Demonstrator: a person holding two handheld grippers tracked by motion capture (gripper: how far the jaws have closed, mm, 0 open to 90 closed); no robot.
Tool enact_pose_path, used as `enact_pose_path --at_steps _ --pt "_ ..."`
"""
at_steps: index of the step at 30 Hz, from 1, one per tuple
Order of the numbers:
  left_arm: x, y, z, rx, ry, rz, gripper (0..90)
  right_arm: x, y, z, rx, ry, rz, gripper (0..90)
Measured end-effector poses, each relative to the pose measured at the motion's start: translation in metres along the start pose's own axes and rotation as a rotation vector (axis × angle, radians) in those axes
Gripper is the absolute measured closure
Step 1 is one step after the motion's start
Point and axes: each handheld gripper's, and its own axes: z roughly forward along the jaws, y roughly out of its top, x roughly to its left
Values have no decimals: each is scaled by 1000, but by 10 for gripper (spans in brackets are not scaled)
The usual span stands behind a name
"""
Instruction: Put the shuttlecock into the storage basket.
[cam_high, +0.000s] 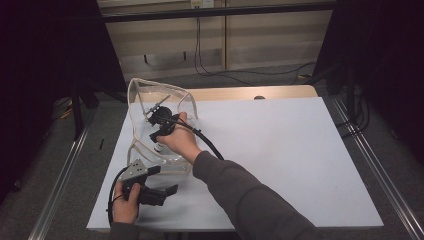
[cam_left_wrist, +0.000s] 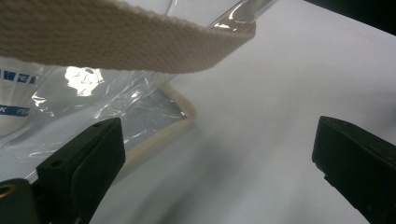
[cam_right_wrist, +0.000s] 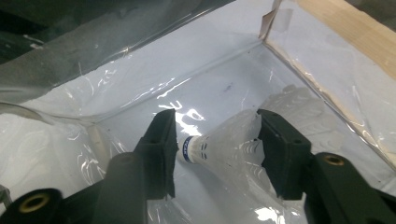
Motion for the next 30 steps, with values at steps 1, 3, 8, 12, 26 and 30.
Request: enact_pose_path --at_steps 1,3,8,12,26,30 --pt "0 0 0 0 -1 -1 28 -1 0 -1 -1 -1 -2 480" --pt "0 0 0 0 -1 0 28 -2 1 -3 -3 -10 6 465" --pt "0 0 0 -1 -1 -1 28 -4 2 -9 -18 -27 18 410" --pt "0 0 0 -1 -1 -2 28 -3 4 -13 -22 -23 24 396" --pt "0 1 0 5 -1 7 28 -4 6 -26 -32 6 31 342" --pt "-1 1 1 -2 0 2 28 -3 7 -32 -34 7 23 325"
